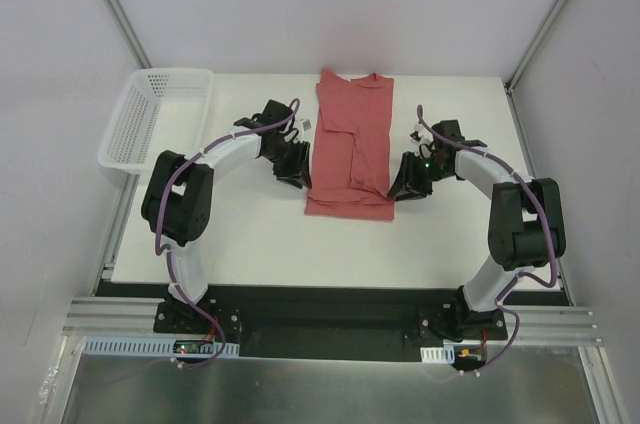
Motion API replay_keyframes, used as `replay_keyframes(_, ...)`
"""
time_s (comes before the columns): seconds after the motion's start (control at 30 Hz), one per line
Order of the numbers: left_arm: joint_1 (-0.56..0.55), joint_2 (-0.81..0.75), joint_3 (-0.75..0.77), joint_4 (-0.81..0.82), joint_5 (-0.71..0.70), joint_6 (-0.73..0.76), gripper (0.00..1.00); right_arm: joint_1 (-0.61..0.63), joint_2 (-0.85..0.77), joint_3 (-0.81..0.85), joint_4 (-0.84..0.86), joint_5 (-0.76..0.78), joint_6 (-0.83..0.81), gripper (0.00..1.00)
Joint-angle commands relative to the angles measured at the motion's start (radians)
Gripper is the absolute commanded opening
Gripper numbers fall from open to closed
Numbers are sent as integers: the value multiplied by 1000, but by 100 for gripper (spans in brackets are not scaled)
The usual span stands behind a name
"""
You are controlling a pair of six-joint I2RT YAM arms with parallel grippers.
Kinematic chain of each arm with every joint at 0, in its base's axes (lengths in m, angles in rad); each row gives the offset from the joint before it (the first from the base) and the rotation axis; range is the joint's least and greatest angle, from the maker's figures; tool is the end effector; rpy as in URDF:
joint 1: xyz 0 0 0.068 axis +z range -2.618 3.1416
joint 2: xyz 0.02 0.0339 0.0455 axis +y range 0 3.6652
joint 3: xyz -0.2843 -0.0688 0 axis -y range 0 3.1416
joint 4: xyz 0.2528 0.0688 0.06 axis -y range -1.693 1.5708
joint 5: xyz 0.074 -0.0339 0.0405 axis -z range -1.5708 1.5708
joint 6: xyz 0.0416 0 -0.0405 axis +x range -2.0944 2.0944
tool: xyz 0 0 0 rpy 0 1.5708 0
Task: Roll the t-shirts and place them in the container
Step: Roll the T-shirt to the center of the board.
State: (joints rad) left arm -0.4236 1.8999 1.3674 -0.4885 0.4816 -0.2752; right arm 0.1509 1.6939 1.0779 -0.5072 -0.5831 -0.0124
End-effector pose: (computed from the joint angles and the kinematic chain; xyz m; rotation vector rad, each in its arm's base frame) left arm 0.3732 -0.1894 0.2114 0.3805 2.6361 -0.8696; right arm 0.3356 0.0742 0.2005 -0.3922 2.5976 0.8259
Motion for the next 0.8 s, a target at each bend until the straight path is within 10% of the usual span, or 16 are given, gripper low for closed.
replay_keyframes(0.0, 5, 7, 68, -28, -49, 36, 43, -8, 1, 56, 13, 41, -26, 48)
replay_keyframes(0.27, 8, -122, -8, -56, 58, 132, 34, 2, -111, 120, -105, 22, -369, 48)
replay_keyframes(0.4, 8, -128, -83, -58, 242, 184, 0, 93, -117, 113, -212, -14, -607, 26)
replay_keyframes(0.77, 8, 4, -59, -56, 285, 231, 0, 216, -4, 94, -205, 40, -776, 13)
